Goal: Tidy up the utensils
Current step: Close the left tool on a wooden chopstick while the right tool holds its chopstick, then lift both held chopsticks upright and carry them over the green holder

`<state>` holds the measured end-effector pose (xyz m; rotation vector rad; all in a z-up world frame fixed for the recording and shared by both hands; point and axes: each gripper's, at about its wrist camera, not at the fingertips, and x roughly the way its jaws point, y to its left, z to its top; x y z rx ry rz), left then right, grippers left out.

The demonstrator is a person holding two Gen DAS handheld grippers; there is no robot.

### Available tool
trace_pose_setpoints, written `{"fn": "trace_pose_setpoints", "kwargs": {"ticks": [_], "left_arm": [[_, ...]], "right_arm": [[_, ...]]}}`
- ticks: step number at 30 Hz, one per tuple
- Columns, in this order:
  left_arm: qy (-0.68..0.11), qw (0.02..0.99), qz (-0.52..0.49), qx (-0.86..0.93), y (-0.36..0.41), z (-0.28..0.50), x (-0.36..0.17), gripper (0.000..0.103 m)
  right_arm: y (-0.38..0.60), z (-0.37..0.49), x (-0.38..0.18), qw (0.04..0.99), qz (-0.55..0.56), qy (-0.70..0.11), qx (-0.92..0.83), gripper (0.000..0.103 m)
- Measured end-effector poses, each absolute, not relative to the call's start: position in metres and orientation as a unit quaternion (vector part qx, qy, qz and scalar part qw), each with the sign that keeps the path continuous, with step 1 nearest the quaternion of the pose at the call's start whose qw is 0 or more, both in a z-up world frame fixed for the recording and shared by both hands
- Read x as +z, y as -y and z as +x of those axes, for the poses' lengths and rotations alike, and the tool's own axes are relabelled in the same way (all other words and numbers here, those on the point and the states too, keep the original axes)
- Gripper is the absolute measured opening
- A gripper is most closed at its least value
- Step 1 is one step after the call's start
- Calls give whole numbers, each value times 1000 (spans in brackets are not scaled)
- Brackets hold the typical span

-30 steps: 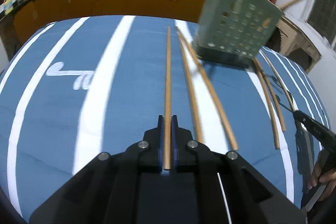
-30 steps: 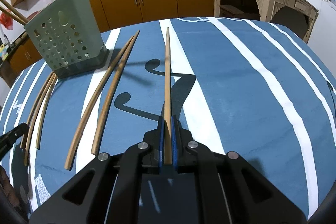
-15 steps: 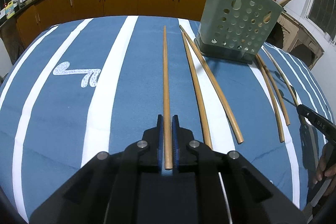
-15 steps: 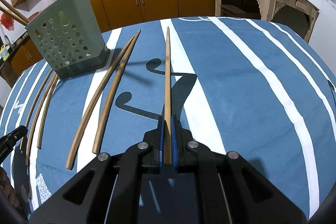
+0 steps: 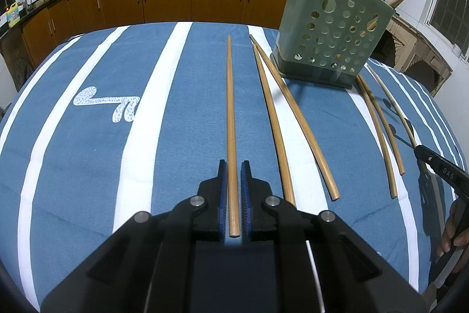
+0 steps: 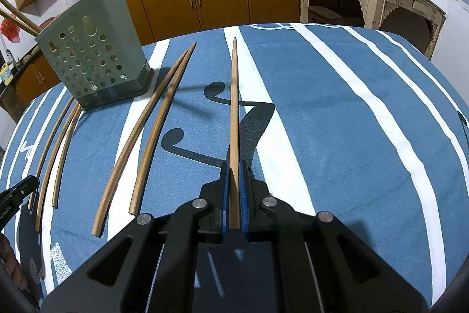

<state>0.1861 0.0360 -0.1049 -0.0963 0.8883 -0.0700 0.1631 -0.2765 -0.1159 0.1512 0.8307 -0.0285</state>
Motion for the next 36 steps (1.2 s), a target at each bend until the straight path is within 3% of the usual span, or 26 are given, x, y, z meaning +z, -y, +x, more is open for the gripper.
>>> {"fn": "trace_pose_setpoints", "kwargs": {"ticks": [13,20,36], "left_arm": [[-430,900,-49,-42,-38,181,-105,8],[-425,903,-44,-44,-42,172,-97,8],[-280,956,-64,-51,-58,140,-8,8]], "right_arm": [[283,158,-117,913,98,-397,2,8],[287,140,-97,932,89,-352,1,8],[301,118,-40,964,105,-244,4,7]]}}
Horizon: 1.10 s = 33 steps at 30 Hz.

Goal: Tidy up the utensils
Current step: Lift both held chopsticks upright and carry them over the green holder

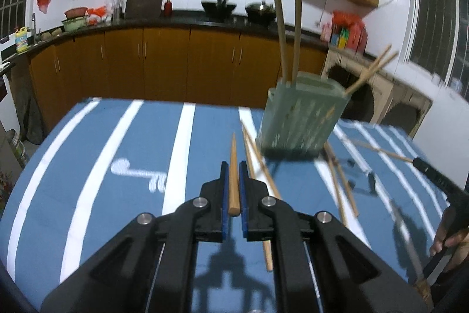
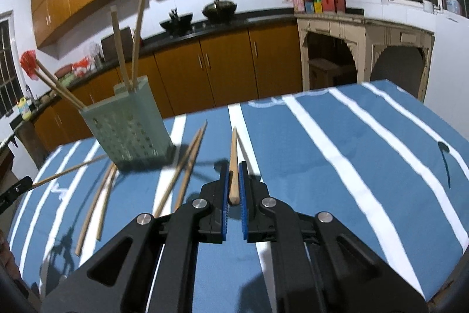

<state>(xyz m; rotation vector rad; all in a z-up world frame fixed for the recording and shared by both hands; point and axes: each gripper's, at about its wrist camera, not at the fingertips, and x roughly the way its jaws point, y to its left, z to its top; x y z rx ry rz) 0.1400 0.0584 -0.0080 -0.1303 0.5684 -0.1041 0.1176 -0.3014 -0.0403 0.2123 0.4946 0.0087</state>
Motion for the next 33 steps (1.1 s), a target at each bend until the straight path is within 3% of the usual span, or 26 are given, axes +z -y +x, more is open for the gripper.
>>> {"fn": "trace_pose_setpoints", "kwargs": {"ticks": [33], "left_arm": [[-166,980,-99,-50,-72,126,73,8]], "right_arm": [[291,103,51,983,119,-124,70,8]]}}
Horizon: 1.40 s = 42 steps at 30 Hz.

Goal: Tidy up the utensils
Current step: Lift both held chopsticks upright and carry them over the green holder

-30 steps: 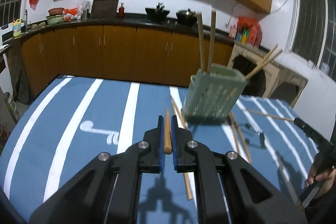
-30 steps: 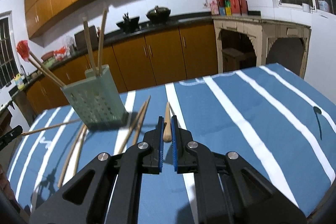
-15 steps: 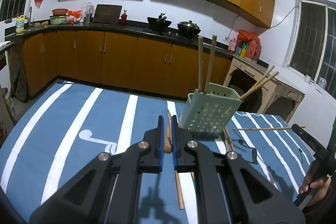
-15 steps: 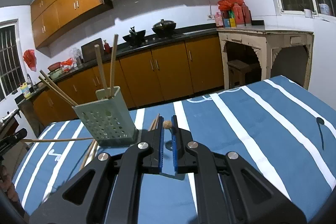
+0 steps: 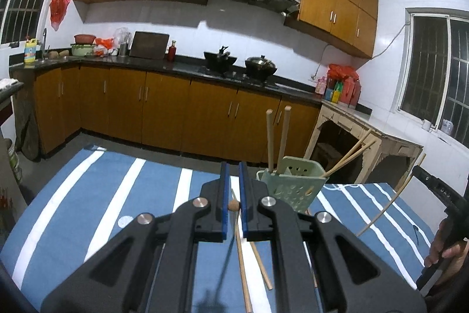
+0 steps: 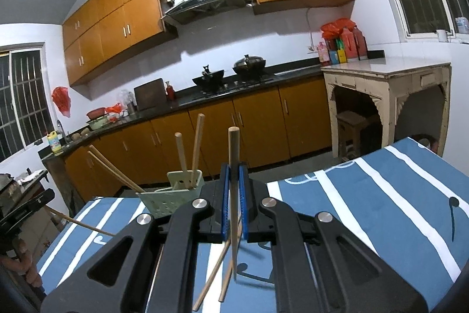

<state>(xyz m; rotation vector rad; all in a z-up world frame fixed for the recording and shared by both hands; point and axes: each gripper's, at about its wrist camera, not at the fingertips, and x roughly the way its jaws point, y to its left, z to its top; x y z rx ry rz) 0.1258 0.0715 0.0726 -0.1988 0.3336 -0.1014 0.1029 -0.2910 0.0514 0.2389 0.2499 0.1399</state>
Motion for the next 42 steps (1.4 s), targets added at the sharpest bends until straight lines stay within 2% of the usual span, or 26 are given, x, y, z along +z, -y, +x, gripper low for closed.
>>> {"fn": "trace_pose_setpoints", "kwargs": {"ticks": [18,33,42], "left_arm": [[-156,985,-53,-57,-57,143,100,8],[-174,980,-71,-66,-49,159,86,7],[-141,981,-79,-107,-45,141,135,7]], "right_arm": [[288,110,54,981,119,-131,74,8],[291,118,51,980,118,-137,82,7],[289,103,106,976,133,-98,140,7]]}}
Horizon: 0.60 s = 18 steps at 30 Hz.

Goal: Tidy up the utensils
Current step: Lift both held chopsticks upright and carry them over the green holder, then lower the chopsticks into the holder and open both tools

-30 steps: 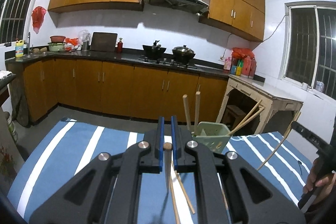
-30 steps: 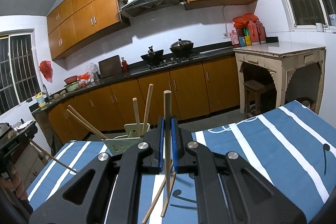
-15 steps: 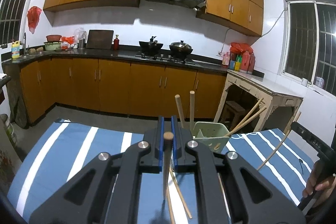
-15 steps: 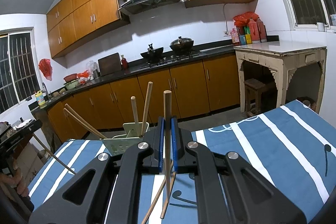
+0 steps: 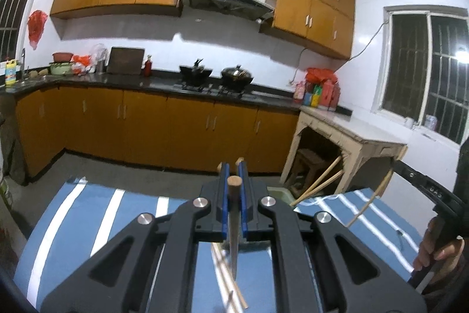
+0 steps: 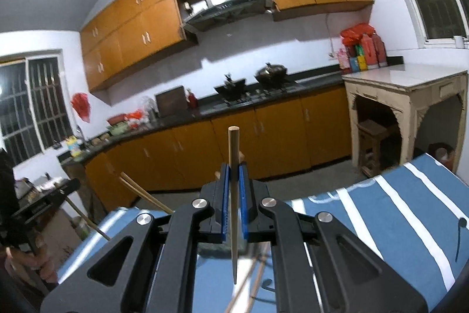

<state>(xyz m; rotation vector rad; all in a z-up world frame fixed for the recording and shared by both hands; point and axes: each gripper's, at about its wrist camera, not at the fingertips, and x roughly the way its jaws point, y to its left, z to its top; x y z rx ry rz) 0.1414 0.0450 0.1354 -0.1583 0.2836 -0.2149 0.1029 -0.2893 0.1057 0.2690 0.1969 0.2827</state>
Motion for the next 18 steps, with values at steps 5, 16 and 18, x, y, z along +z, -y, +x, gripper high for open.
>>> {"fn": "trace_pose_setpoints", "kwargs": {"ticks": [5,16,18], "left_arm": [[-87,986,-80,-114,-34,128,166,7],[20,994,-96,-44,-4,155,187,7],[14,994,-99,-37,0,170,179,7]], "right_arm": [[280,95,138,974,139,-47,171,7],[240,144,133,987,100,32,125,7],[234,155,124,987,96,19,124,7]]}}
